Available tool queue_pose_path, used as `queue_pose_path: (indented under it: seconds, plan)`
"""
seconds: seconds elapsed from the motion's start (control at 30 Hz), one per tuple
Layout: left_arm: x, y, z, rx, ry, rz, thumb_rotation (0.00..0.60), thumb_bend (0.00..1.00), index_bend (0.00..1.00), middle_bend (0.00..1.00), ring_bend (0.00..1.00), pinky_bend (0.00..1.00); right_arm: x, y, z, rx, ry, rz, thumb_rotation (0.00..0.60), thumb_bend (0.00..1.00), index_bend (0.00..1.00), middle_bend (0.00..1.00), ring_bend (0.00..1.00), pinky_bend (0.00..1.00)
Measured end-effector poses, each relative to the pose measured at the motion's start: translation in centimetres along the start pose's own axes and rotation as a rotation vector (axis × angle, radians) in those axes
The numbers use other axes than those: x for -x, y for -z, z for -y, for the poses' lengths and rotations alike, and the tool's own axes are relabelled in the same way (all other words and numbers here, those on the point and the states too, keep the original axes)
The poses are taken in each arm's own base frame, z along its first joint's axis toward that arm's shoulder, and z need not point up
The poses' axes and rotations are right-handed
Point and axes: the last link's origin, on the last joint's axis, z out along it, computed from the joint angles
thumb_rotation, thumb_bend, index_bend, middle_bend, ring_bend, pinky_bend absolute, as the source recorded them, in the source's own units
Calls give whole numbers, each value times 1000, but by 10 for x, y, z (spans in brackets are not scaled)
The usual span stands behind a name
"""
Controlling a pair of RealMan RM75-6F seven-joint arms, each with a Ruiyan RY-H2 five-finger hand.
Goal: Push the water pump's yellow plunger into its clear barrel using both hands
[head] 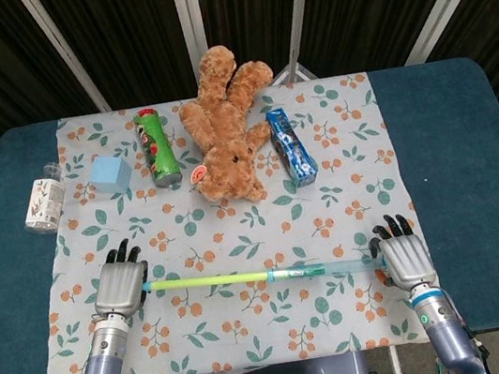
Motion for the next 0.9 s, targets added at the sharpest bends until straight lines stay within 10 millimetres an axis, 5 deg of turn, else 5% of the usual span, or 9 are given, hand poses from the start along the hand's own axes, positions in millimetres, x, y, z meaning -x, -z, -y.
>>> queue_pose_path:
  seconds: [0.9]
  plan:
    - [-5,1,-37,56,41,-8,600,480,680,177,47,169,-16,10,26,-67,2,-27,600,403,820,253,0,0]
